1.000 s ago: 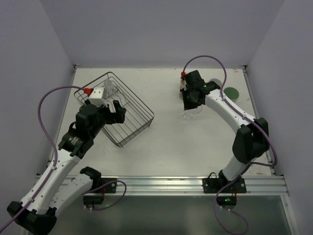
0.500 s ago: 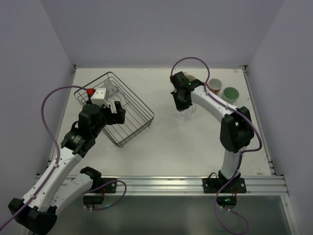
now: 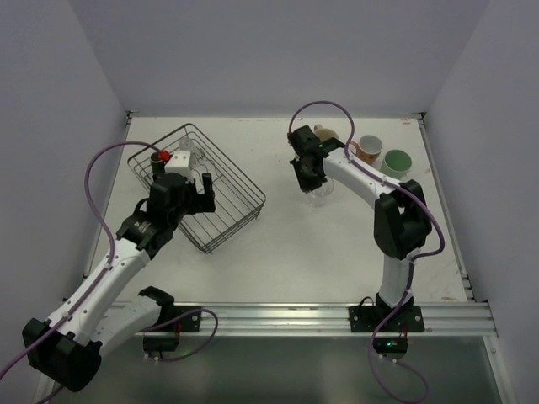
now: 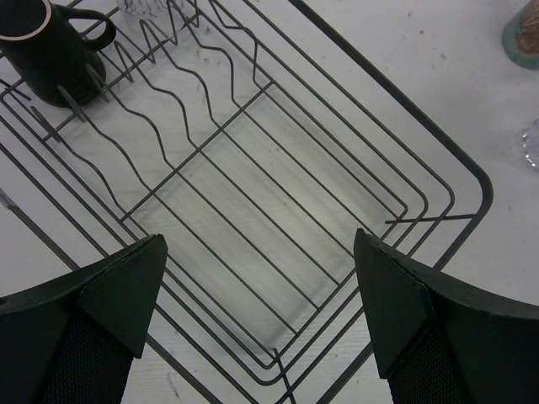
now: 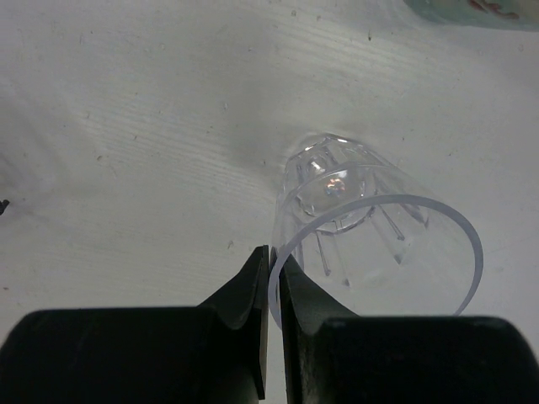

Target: Unload the cups from the dish rack

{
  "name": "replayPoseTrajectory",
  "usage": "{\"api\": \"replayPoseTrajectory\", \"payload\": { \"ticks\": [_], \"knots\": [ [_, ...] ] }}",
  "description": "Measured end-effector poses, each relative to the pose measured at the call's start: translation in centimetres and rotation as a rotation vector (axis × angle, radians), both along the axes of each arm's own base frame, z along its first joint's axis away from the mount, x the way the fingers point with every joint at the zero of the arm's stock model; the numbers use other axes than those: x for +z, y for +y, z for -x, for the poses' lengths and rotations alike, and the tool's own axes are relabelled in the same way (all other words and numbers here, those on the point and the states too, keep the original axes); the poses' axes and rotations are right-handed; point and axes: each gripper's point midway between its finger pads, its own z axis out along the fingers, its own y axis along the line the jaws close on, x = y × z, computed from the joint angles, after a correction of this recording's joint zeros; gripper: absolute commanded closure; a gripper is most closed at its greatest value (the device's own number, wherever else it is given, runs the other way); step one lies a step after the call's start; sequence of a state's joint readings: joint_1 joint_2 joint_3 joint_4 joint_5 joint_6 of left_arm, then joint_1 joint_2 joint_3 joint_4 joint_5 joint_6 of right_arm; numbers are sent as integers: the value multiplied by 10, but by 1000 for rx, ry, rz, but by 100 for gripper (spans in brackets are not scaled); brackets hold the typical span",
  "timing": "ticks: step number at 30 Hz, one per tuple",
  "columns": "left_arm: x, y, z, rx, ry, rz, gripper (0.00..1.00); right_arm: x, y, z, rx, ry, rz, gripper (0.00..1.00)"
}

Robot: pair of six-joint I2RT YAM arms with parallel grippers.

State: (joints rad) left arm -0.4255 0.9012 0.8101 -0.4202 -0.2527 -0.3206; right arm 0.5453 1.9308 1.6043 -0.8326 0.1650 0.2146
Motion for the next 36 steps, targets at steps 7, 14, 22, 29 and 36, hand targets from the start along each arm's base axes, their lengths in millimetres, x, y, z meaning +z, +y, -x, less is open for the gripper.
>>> {"api": "replayPoseTrajectory", "payload": {
  "ticks": [7, 14, 22, 29, 36],
  "knots": [
    [7, 7, -4, 43, -5, -23, 0, 2, 5, -5, 20, -26, -8, 68],
    [4, 9, -12, 66, 14, -46, 0, 3, 7, -9, 30, -42, -13, 44],
    [22, 11, -43, 156, -5, -68, 0, 64, 18, -13, 50, -179, -134, 7],
    [19, 32, -83, 300, 1, -71, 3, 214, 35, 50, 153, -572, -547, 8],
    [-3, 96, -132, 513, 30, -69, 12, 205, 44, 107, 238, -583, -738, 10]
  ]
}}
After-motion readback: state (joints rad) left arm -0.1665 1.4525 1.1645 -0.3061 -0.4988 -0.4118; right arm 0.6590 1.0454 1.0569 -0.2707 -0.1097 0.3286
